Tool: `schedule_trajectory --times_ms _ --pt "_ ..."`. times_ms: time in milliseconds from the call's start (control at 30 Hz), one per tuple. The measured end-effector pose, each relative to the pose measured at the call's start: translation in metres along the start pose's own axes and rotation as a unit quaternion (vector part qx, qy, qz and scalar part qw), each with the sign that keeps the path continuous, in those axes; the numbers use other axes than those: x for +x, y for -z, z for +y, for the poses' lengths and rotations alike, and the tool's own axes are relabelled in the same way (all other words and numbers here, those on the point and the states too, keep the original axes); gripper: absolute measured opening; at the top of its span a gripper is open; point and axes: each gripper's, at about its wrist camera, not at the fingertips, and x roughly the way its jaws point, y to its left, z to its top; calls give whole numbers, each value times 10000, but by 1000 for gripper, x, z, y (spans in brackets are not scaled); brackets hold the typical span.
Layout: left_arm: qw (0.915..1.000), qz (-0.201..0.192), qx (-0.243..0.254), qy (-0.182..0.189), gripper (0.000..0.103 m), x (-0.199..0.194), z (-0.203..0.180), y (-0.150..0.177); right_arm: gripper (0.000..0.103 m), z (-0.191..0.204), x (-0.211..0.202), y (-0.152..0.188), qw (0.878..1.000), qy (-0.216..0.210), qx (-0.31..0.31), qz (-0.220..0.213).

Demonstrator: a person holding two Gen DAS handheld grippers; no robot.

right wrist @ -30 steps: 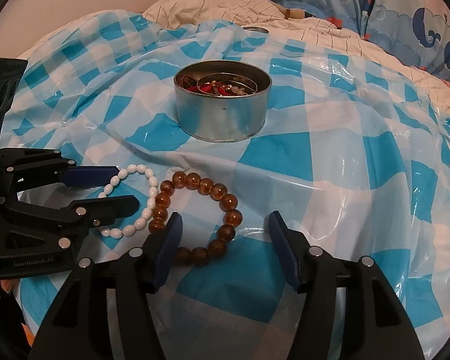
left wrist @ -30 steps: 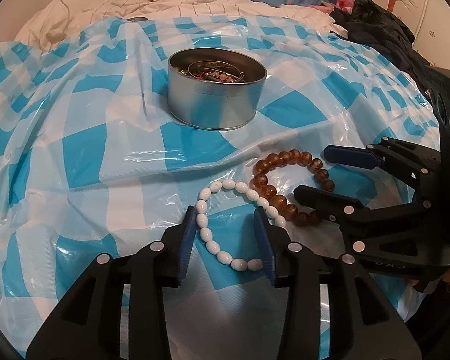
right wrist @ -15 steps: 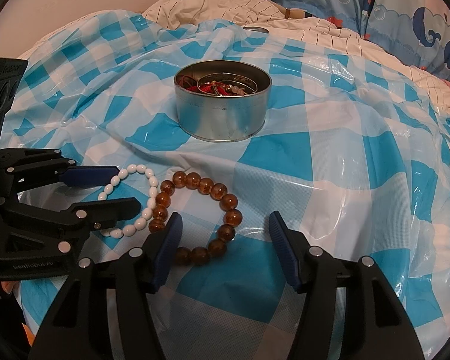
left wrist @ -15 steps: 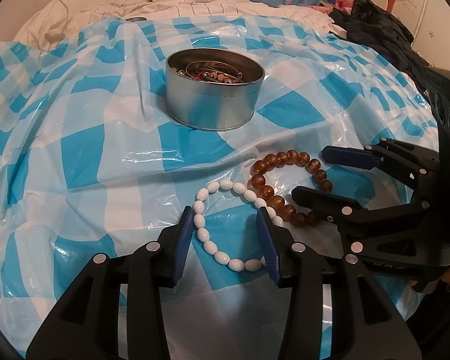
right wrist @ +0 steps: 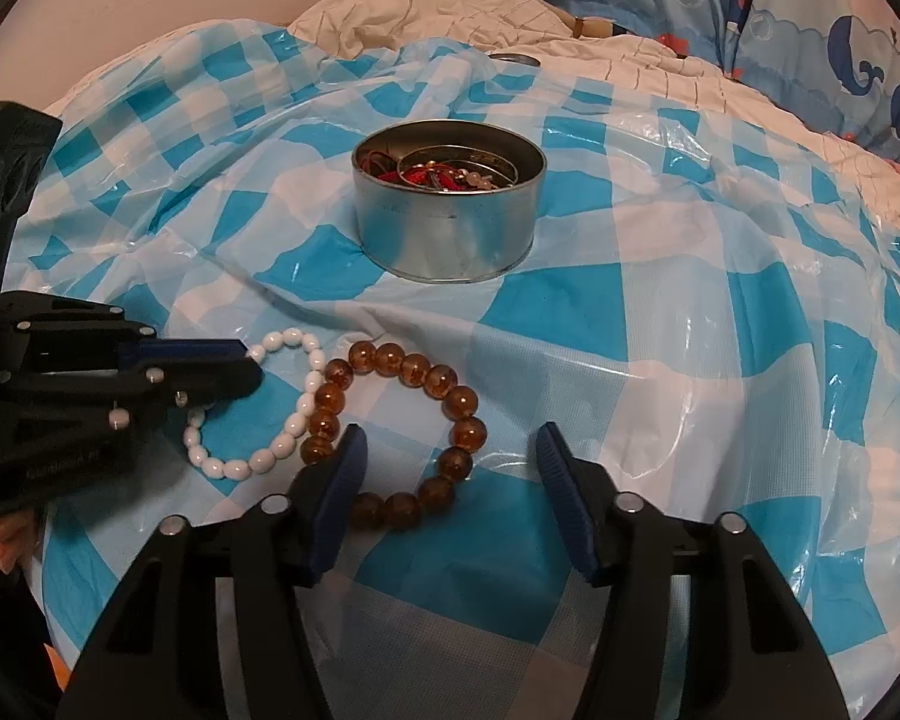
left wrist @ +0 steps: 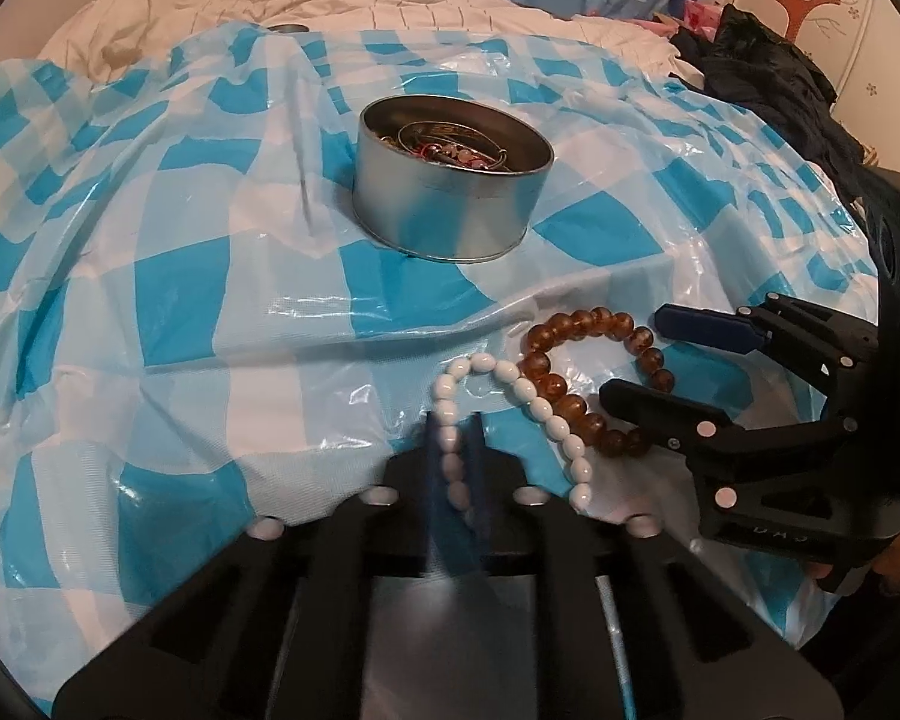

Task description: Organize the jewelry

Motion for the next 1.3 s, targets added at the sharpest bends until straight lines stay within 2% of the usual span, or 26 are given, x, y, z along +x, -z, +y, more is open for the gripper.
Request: schedule_trajectory --times_ms 167,367,500,533,600,733,767,833,867,900,967,1067,1167,1233,1300 --pt "9999 -141 86 -26 6 -7 -3 -2 12 3 -2 0 10000 -11 -81 -20" --pt "9995 -295 -31 -83 6 -16 6 -5 12 -1 -7 -2 9999 -105 6 -101" --pt "9998 -117 -34 -185 7 -8 8 -4 14 -3 -5 -2 10000 -56 46 -31" --pt "9997 -93 -41 -224 7 -6 9 -4 23 -4 -3 -2 10000 -56 65 3" --pt "9997 -82 -61 -239 8 -4 10 -3 35 -5 -3 -2 10000 -46 81 -13" --pt "9996 -32 -6 -296 8 3 8 -2 32 -4 -1 -1 10000 -47 8 12" --pt "9995 -17 36 -325 8 4 7 -1 29 -3 -1 -1 10000 -84 0 29" --pt "9993 18 125 -361 8 5 4 -1 14 -1 -1 0 9999 -128 -41 36" --pt "9994 26 125 -330 7 4 4 -2 12 -1 -2 0 9999 -143 -37 20" --pt "9997 33 94 -226 7 2 4 -2 12 -3 -2 0 9998 -213 16 9" --pt "10000 -25 12 -1 6 -3 4 -2 12 -12 -4 -1 9970 -661 406 -11" --pt "9990 -305 -139 302 6 -19 7 -7 12 -27 -12 -4 9868 -1303 940 -195" --pt "9976 -508 -214 419 6 -30 10 -10 12 -34 -22 -6 9748 -1799 1230 -478" --pt "9969 -595 -243 449 6 -35 11 -12 12 -35 -29 -10 9679 -2027 1330 -659" --pt "9965 -659 -220 469 6 -38 9 -14 12 -35 -37 -13 9654 -2076 1335 -837"
